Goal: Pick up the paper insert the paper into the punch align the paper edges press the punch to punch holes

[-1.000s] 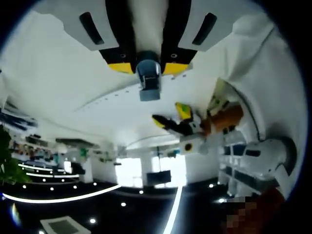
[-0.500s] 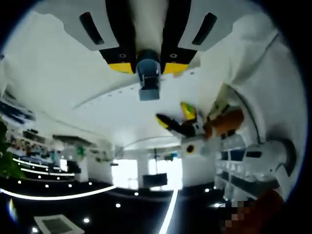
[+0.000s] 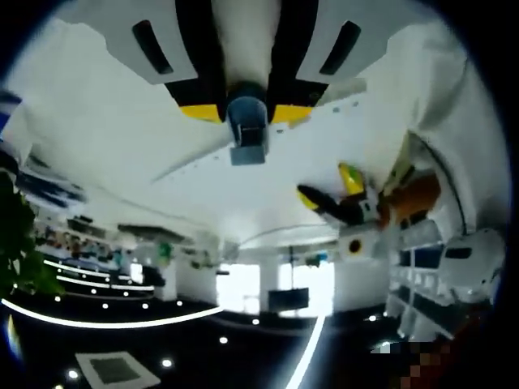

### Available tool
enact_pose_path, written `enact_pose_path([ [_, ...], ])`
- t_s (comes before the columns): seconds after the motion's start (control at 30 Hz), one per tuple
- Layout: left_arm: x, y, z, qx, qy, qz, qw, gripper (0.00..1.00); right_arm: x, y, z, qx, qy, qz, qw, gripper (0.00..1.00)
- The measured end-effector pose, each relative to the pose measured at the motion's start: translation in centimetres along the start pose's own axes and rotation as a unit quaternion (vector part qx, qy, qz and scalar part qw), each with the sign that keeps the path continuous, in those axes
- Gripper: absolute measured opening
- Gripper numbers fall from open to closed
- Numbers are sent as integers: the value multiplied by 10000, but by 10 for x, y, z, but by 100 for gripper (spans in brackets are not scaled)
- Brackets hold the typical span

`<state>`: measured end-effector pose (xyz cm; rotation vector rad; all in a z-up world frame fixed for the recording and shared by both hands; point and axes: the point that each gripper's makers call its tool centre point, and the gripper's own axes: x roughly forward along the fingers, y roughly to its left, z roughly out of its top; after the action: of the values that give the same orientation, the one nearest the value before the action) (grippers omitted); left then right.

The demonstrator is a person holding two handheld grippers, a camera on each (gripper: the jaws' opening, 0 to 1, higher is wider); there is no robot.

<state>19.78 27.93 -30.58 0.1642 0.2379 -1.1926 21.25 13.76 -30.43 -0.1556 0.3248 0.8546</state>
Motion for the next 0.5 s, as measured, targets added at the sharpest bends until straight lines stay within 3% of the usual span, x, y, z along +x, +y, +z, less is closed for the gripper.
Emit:
enact_pose_path([
  [0.27, -1, 2, 0, -1, -4, 0, 10000, 47, 10, -14, 4, -27, 38, -270, 9996, 23],
  [0.5, -1, 2, 0, -2, -7, 9, 10000, 47, 17, -35, 6, -43, 115, -736, 9972, 23],
])
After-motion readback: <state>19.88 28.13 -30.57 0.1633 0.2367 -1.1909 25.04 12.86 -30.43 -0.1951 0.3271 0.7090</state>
